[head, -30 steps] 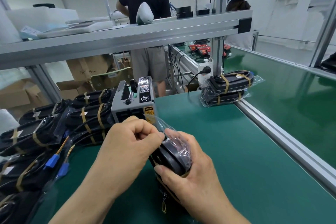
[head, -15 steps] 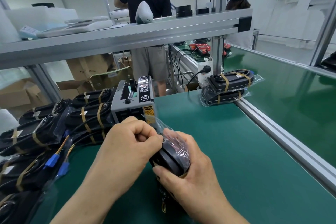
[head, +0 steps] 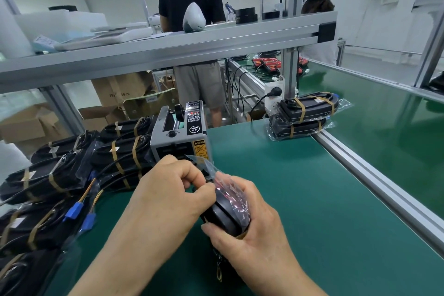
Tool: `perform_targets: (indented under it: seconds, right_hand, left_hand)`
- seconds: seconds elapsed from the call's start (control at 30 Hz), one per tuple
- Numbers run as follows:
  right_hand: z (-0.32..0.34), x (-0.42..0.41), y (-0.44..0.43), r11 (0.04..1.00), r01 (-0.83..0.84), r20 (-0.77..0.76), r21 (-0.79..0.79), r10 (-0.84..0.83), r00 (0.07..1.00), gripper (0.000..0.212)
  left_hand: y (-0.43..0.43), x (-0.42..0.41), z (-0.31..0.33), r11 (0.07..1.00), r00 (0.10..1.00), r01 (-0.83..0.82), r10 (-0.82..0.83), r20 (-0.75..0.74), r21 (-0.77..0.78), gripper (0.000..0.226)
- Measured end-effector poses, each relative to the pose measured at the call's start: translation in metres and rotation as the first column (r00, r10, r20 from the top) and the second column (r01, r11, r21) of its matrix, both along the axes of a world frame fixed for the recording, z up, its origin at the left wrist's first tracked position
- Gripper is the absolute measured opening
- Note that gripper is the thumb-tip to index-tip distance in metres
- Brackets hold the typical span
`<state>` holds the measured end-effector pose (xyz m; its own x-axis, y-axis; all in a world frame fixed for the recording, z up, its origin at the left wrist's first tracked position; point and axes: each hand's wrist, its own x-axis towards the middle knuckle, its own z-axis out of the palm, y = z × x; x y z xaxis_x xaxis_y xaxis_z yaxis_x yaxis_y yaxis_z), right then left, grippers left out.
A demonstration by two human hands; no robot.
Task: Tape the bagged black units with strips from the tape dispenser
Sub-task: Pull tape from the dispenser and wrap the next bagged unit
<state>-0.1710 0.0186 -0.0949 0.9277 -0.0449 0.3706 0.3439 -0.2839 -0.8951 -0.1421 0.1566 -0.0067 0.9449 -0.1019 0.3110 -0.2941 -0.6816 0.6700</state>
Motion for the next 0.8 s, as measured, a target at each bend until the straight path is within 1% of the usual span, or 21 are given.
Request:
perform_targets:
  seconds: [0.13,0.23,0.33,0.4,0.43,0.5,0.57,0.67,0.73,0.8]
  right_hand:
    - [0.0,-0.001,0.001,1.0,-0.001,0.008,-0.005,0.001,1.0,0.067]
    - [0.0,0.0,0.001,1.0,0.001,0.008,-0.002,-0.001,1.0,0.067]
    - [-0.001,-0.001,0.001,1.0,-0.004,0.008,-0.008,0.004,1.0,0.068]
    - [-0.002,0.0,0.0,1.0,-0.001,0.011,-0.007,0.001,1.0,0.068]
    - [-0.003,0.0,0.0,1.0,0.002,0.016,-0.007,-0.002,1.0,0.068]
    - [-0.003,0.001,0.0,1.0,0.006,0.029,-0.007,-0.006,1.0,0.068]
    - [-0.003,0.001,0.001,1.0,0.009,0.035,0.003,-0.009,0.999,0.065]
    - [-0.003,0.001,0.001,1.0,0.016,0.048,0.027,-0.018,0.999,0.062]
    - [-0.002,0.001,0.0,0.999,0.017,0.052,0.042,-0.019,0.998,0.062]
    - [-0.001,0.002,-0.001,0.998,0.008,0.056,0.064,-0.012,0.998,0.059]
  left_hand:
    - [0.003,-0.001,-0.003,1.0,0.999,-0.03,0.03,-0.012,-0.005,0.01]
    - [0.005,-0.001,-0.005,0.998,0.998,-0.061,0.06,-0.035,-0.022,0.015]
    - [0.006,-0.001,-0.01,0.993,0.995,-0.088,0.084,-0.059,-0.083,0.019]
    - [0.005,-0.003,-0.015,0.987,0.996,-0.08,0.075,-0.043,-0.14,0.023]
    - [0.004,-0.005,-0.018,0.984,0.997,-0.075,0.074,-0.017,-0.159,0.026]
    - [0.002,-0.01,-0.023,0.985,0.994,-0.055,0.07,0.089,-0.161,0.029]
    - [0.0,-0.014,-0.027,0.992,0.969,-0.02,0.049,0.241,-0.124,0.022]
    - [-0.002,-0.018,-0.035,1.0,0.894,0.003,0.006,0.447,-0.02,0.011]
    - [-0.004,-0.02,-0.044,0.999,0.85,0.008,-0.03,0.526,0.045,0.025]
    - [-0.006,-0.023,-0.051,0.999,0.849,0.031,-0.045,0.526,0.035,0.035]
